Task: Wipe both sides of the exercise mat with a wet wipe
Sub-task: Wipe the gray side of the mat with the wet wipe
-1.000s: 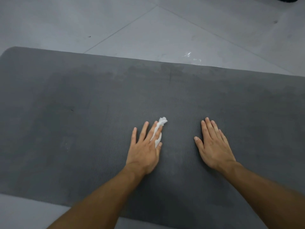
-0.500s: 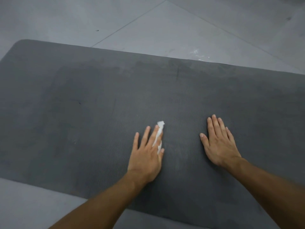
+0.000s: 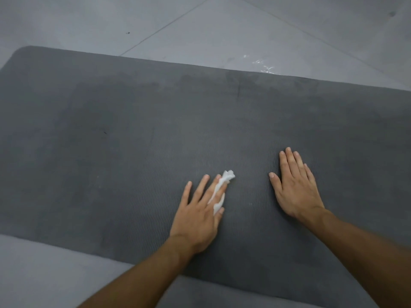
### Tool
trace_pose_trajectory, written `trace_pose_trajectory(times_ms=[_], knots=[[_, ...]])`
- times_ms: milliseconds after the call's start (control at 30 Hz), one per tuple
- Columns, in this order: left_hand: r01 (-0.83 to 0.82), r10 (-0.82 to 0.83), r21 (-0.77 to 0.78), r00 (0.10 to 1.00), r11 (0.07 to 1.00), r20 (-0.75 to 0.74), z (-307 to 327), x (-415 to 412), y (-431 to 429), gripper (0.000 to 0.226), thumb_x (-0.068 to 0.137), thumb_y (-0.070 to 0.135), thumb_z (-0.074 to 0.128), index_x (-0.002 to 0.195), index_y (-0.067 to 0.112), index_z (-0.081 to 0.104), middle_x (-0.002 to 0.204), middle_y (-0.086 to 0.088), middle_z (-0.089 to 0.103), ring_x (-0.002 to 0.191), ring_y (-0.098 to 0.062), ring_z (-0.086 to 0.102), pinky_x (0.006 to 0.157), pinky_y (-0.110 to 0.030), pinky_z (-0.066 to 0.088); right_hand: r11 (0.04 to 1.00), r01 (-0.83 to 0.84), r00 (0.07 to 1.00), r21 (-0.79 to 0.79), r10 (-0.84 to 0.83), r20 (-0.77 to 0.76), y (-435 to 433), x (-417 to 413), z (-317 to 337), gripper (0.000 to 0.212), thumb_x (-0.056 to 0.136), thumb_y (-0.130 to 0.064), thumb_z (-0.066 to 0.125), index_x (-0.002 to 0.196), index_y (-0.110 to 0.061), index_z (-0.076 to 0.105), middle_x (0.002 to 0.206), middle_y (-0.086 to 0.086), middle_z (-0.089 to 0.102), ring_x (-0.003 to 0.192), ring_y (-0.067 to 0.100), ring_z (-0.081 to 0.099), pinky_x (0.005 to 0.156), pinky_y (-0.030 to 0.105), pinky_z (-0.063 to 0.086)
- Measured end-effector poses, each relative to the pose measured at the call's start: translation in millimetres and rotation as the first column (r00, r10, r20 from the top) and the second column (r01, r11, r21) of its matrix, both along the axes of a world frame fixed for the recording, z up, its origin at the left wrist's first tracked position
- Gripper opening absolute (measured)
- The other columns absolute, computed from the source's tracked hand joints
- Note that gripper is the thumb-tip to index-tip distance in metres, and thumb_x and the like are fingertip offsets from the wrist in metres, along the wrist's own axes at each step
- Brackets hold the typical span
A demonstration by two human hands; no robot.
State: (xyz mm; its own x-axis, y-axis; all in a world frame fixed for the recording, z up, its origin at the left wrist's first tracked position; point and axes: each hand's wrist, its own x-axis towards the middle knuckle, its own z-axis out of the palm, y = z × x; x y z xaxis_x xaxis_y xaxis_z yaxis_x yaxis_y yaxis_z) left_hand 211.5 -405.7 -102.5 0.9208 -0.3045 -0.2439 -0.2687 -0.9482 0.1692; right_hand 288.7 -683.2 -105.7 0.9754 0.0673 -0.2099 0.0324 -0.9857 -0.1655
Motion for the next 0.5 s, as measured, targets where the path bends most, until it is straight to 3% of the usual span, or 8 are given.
trace_pose_trajectory(times_ms=[67, 200, 267, 500], knots=[[-0.1, 0.1, 0.005, 0.995, 0.995, -0.013, 0, 14, 21, 0.067, 0.103, 0.05, 0.008, 0.165, 0.032, -0.009, 0.172, 0.015, -0.012, 0.158, -0.013, -0.016, 0.126, -0.051, -0.005, 1.0, -0.005, 1.0, 0.001, 0.005, -0.009, -1, 0, 1, 0.078, 0.101, -0.059, 0.002, 0.166, -0.016, -0.001, 0.173, -0.002, -0.01, 0.158, 0.012, -0.015, 0.125, 0.033, -0.008], [-0.257, 0.257, 0.025, 0.966, 0.966, -0.006, 4, 39, 59, 0.069, 0.099, 0.053, 0.0, 0.163, 0.033, -0.013, 0.172, 0.014, -0.014, 0.157, -0.013, -0.02, 0.127, -0.047, -0.011, 1.0, -0.018, 0.999, -0.008, 0.017, -0.031, -2, 1, 2, 0.077, 0.1, -0.06, 0.001, 0.165, -0.017, -0.005, 0.172, -0.002, -0.014, 0.156, 0.011, -0.019, 0.124, 0.033, -0.011], [-0.238, 0.238, 0.034, 0.971, 0.971, -0.013, 7, 43, 64, 0.069, 0.099, 0.053, -0.002, 0.163, 0.031, -0.015, 0.171, 0.012, -0.017, 0.157, -0.014, -0.022, 0.127, -0.047, -0.013, 1.0, -0.022, 0.999, -0.016, 0.021, -0.036, -2, 2, 1, 0.078, 0.1, -0.06, 0.0, 0.165, -0.018, -0.006, 0.172, -0.002, -0.016, 0.155, 0.01, -0.021, 0.124, 0.032, -0.011], [-0.049, 0.048, -0.053, 0.998, 0.997, -0.03, 3, -2, -3, 0.067, 0.105, 0.046, 0.017, 0.166, 0.02, 0.008, 0.174, 0.007, -0.006, 0.159, -0.017, -0.01, 0.128, -0.053, 0.003, 0.999, -0.032, 0.999, -0.028, 0.031, -0.043, -5, 4, -1, 0.079, 0.1, -0.062, 0.0, 0.166, -0.019, -0.006, 0.172, -0.002, -0.016, 0.156, 0.011, -0.02, 0.124, 0.032, -0.012]])
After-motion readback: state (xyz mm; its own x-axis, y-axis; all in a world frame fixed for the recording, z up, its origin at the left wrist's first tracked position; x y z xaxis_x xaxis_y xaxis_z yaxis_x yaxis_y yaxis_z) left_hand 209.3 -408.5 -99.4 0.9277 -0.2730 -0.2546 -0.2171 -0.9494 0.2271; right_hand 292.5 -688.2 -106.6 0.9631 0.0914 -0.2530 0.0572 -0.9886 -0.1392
